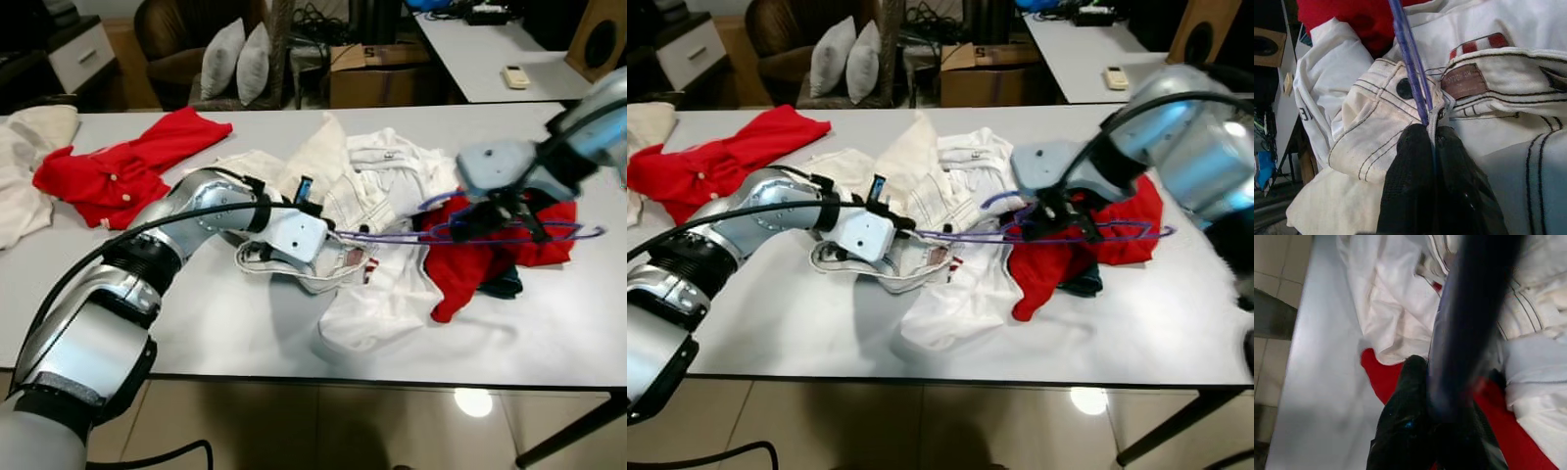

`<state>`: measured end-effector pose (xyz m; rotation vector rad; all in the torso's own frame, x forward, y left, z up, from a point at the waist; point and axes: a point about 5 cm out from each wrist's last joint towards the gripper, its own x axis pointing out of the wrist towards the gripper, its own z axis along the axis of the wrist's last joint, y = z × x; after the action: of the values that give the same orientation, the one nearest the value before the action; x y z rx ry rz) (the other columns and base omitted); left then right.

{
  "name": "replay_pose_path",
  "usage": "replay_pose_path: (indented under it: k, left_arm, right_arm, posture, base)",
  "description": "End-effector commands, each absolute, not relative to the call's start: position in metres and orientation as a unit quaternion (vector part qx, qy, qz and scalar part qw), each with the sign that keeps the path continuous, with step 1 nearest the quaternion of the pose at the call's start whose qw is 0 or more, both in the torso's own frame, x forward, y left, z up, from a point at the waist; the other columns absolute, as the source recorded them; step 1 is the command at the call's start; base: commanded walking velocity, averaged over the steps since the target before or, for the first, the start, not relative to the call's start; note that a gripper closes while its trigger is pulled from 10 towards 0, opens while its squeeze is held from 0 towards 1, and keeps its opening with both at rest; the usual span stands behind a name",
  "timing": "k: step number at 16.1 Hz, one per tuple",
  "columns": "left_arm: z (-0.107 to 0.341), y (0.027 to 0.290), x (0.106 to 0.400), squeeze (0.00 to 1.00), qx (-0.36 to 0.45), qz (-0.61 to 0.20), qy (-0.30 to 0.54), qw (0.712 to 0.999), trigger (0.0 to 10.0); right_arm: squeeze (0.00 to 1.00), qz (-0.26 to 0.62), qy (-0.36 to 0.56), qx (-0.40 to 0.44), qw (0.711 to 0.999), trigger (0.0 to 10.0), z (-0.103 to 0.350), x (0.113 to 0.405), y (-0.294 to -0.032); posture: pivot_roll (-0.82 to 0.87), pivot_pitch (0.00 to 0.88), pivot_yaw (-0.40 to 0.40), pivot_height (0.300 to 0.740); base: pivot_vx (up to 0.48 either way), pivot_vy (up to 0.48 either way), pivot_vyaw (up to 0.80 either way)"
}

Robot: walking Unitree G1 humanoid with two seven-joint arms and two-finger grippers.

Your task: Hang hanger

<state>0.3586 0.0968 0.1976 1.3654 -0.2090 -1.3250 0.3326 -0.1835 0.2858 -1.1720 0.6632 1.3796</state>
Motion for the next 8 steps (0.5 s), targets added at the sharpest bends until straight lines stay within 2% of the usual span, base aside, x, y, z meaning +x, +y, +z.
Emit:
replay_pose_path:
  k: [1,3,5,6,7,8]
  left_arm:
    - [0.239,0.066,0.352,0.00,0.541,-0.558,-0.217,0.590,0.0]
    - [0.248,0.069,0.353,0.00,0.519,-0.544,-0.235,0.616,0.0]
    - [0.271,0.086,0.360,0.00,0.475,-0.490,-0.273,0.678,0.0]
    - [0.287,0.105,0.367,0.00,0.448,-0.448,-0.278,0.722,0.0]
    - [0.295,0.116,0.370,0.00,0.439,-0.424,-0.278,0.741,0.0]
    - [0.305,0.141,0.376,0.00,0.432,-0.375,-0.270,0.775,0.0]
  right_arm:
    - [0.00,0.614,0.267,-0.507,0.543,10.0,0.275,0.336,-0.161]
    - [0.00,0.606,0.263,-0.506,0.555,10.0,0.272,0.340,-0.160]
    - [0.00,0.599,0.257,-0.501,0.569,10.0,0.268,0.345,-0.162]
    - [0.00,0.602,0.258,-0.489,0.576,10.0,0.268,0.343,-0.167]
    - [0.00,0.602,0.260,-0.483,0.581,10.0,0.268,0.343,-0.172]
    - [0.00,0.601,0.266,-0.472,0.588,10.0,0.267,0.338,-0.183]
  posture:
    - [-0.26,0.000,0.052,0.740]
    - [-0.25,0.000,0.049,0.740]
    - [-0.25,0.000,0.044,0.740]
    - [-0.24,0.000,0.040,0.740]
    - [-0.24,0.000,0.039,0.740]
    - [-0.24,0.000,0.040,0.740]
  base:
    - [0.000,0.000,0.00]
    - [0.000,0.000,0.00]
    - [0.000,0.000,0.00]
    - [0.000,0.000,0.00]
    - [0.000,0.000,0.00]
    - [0.000,0.000,0.00]
